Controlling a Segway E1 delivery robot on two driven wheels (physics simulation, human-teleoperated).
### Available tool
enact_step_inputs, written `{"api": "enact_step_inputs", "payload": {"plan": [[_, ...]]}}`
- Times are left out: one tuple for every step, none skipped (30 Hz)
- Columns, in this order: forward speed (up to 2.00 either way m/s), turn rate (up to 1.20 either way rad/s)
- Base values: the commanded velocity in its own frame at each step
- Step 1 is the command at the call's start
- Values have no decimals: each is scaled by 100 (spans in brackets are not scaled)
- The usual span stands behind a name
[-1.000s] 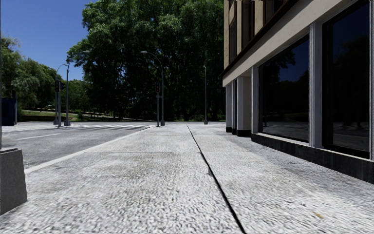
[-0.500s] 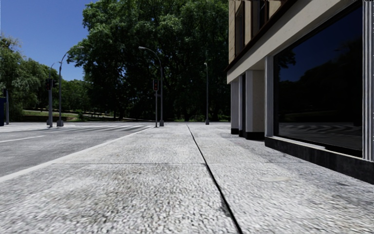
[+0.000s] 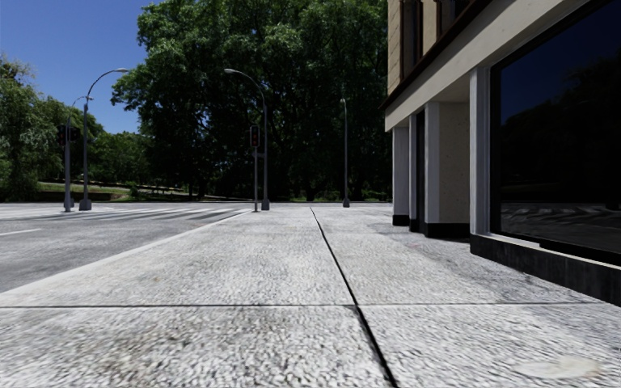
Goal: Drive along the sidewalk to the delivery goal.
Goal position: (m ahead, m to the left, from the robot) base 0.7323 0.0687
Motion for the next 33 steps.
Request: {"api": "enact_step_inputs", "payload": {"plan": [[99,0],[57,0],[57,0],[23,0],[7,0],[0,0],[0,0],[0,0],[0,0],[0,0],[0,0],[0,0],[0,0],[0,0],[0,0],[0,0],[0,0],[0,0],[0,0],[0,0],[0,0],[0,0],[0,0],[0,0],[0,0],[0,0],[0,0],[0,0],[0,0],[0,0],[0,0],[0,0],[0,0]]}}
